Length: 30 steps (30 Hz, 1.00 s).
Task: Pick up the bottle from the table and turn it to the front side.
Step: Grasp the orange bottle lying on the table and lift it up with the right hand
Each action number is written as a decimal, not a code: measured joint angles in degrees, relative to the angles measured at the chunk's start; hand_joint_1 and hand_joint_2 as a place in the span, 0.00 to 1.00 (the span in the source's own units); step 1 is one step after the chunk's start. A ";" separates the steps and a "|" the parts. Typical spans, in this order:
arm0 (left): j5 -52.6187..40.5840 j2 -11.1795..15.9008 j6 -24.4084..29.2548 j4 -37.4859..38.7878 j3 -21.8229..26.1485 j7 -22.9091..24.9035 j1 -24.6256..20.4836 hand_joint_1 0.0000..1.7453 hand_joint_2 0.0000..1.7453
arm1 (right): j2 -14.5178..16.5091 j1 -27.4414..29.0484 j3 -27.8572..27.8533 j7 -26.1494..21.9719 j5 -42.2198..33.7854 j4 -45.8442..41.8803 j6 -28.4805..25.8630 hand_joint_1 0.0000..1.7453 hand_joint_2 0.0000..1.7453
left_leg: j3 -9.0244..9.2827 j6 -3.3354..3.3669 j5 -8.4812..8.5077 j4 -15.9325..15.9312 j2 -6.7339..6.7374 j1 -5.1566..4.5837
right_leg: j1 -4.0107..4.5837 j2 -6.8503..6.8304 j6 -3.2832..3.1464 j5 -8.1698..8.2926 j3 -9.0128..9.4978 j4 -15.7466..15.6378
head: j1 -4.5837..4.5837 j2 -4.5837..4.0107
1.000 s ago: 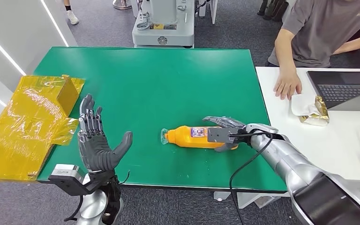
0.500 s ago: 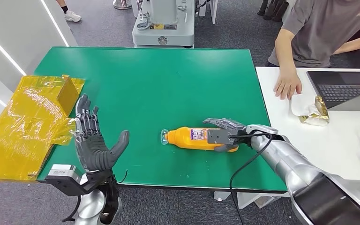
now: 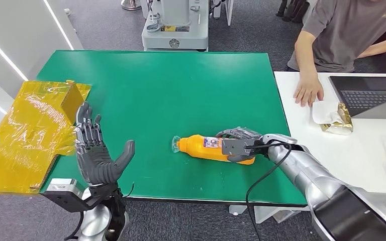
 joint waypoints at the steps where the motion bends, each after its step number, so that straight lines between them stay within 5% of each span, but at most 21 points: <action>1: 0.00 0.00 0.07 -0.11 0.09 0.00 0.12 0.00 1.00 | 0.00 0.01 0.00 -0.12 0.01 0.01 -0.06 1.00 1.00 | 0.00 0.00 0.00 0.00 0.00 0.00 | 0.00 0.00 0.00 0.00 0.00 0.00 | 0.00 0.00; 2: 0.00 0.00 0.13 -0.22 0.19 0.00 0.22 0.00 1.00 | 0.01 0.03 0.00 -0.24 0.05 0.01 -0.10 0.97 1.00 | -0.01 0.00 0.00 0.00 0.00 0.00 | 0.00 0.00 0.00 0.00 0.00 0.00 | 0.00 0.00; 3: 0.00 0.00 0.19 -0.32 0.27 0.00 0.29 0.00 1.00 | 0.04 0.03 0.00 -0.33 0.09 0.02 -0.11 0.81 1.00 | -0.01 0.00 0.00 0.00 0.00 0.00 | 0.00 -0.01 0.00 0.00 0.00 0.00 | 0.00 0.00; 6: 0.04 0.00 0.44 -0.73 0.40 0.00 0.51 0.00 1.00 | 0.27 0.00 0.00 -0.38 0.22 0.02 0.07 0.09 1.00 | -0.01 0.00 0.00 0.00 0.00 0.00 | 0.00 0.00 0.00 0.00 0.00 0.00 | 0.00 0.00; 7: 0.06 0.00 0.52 -0.87 0.44 0.00 0.55 0.00 1.00 | 0.38 -0.03 0.00 -0.29 0.25 0.02 0.15 0.00 1.00 | -0.01 0.00 0.00 0.00 0.00 0.00 | 0.00 0.00 0.00 0.00 0.00 0.01 | 0.00 0.00; 30: -0.03 0.00 1.41 -2.54 0.79 0.00 1.01 0.00 1.00 | 2.21 0.17 0.02 1.45 1.26 0.48 0.66 0.00 1.00 | -0.01 0.00 0.00 0.00 0.00 0.00 | 0.00 -0.01 0.00 0.00 0.00 0.00 | 0.00 0.00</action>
